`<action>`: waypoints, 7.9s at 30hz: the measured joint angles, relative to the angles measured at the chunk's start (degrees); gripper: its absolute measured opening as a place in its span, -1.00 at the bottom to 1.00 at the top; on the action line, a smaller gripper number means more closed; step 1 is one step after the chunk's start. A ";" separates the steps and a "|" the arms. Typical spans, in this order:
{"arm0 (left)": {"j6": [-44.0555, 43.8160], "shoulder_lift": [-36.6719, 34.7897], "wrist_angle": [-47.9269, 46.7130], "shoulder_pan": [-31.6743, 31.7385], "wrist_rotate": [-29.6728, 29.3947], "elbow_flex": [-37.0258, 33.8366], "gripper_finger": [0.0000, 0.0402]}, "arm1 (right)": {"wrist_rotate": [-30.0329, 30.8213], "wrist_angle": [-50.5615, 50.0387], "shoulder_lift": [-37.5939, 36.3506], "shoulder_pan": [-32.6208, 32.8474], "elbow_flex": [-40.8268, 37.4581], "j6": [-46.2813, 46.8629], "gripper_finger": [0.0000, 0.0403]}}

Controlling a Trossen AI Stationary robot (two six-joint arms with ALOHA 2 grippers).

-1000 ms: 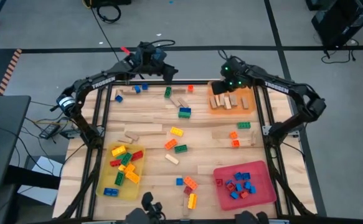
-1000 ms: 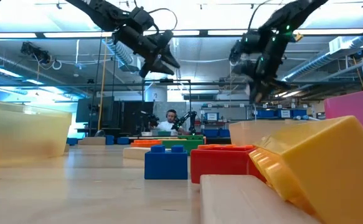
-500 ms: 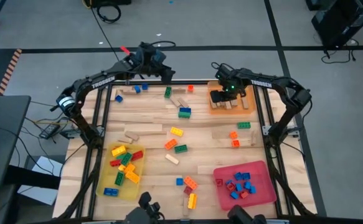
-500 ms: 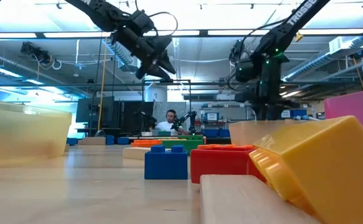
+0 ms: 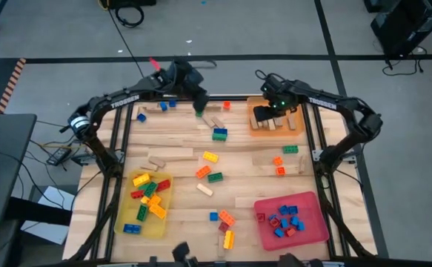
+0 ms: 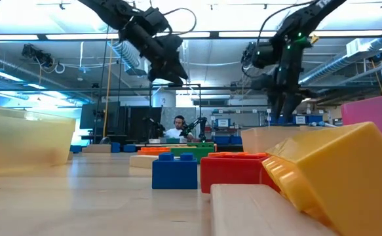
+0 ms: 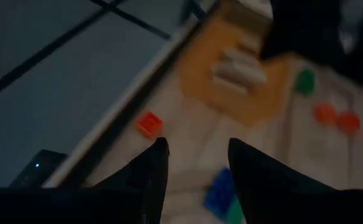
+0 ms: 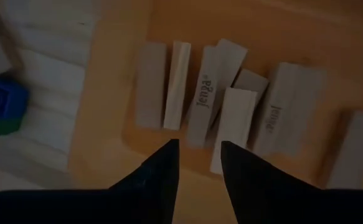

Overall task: Sort blocks by size
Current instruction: Put the brown block into the orange bin, then put the large green game piece into the yellow bin

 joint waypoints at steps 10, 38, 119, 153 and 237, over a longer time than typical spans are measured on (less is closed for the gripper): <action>10.11 0.00 -14.66 -15.14 -6.88 0.00 -0.14 | 2.09 -2.40 -7.25 2.47 0.02 -4.09 -0.34; 9.81 13.51 -19.94 -44.01 -13.58 -0.09 -0.14 | 2.15 -9.48 -16.84 9.82 0.02 -8.62 -0.34; 29.76 5.27 1.64 -26.20 -38.49 0.04 -0.46 | -8.77 66.22 -11.47 21.75 -21.05 17.43 0.10; 19.81 5.33 8.19 -26.59 -37.97 0.04 0.08 | -14.06 62.63 -5.36 19.13 -12.81 10.69 -0.67; -0.47 -6.70 -1.55 -13.06 -6.34 0.08 0.24 | 3.01 -9.35 -37.67 13.73 -12.92 12.13 -0.34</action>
